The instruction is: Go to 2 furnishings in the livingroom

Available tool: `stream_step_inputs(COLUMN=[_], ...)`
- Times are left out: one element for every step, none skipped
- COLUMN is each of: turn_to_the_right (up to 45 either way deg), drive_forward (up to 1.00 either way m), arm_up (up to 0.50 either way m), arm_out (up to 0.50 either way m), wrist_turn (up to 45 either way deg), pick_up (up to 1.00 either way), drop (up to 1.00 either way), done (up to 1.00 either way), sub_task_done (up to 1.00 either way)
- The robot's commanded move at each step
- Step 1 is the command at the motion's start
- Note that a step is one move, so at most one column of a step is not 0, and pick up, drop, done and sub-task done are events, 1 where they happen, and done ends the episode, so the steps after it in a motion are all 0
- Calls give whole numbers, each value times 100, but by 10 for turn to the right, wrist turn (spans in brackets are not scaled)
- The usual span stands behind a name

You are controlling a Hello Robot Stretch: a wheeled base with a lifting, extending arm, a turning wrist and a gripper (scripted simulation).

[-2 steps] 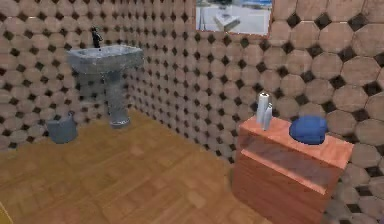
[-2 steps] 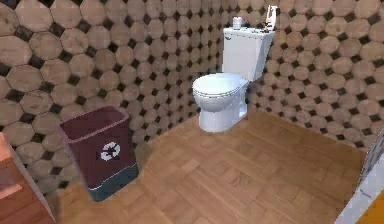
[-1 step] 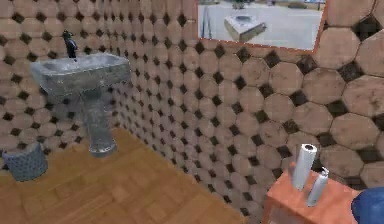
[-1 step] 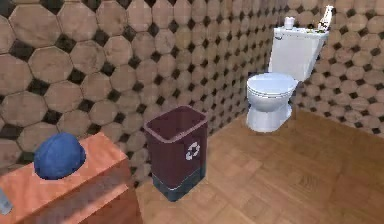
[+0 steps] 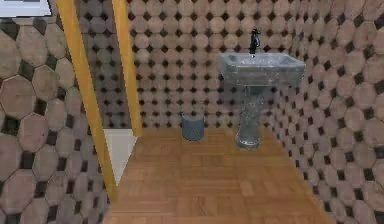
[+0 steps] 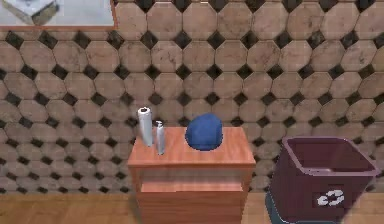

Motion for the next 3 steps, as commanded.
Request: stream_step_inputs(turn_to_the_right=[0, 0, -450], drive_forward=[100, 50, 0], arm_up=[0, 0, 0], arm_out=[0, 0, 0], wrist_turn=[0, 0, 0], pick_up=[0, 0, 0], drop=[0, 0, 0], done=[0, 0, 0], sub_task_done=[0, 0, 0])
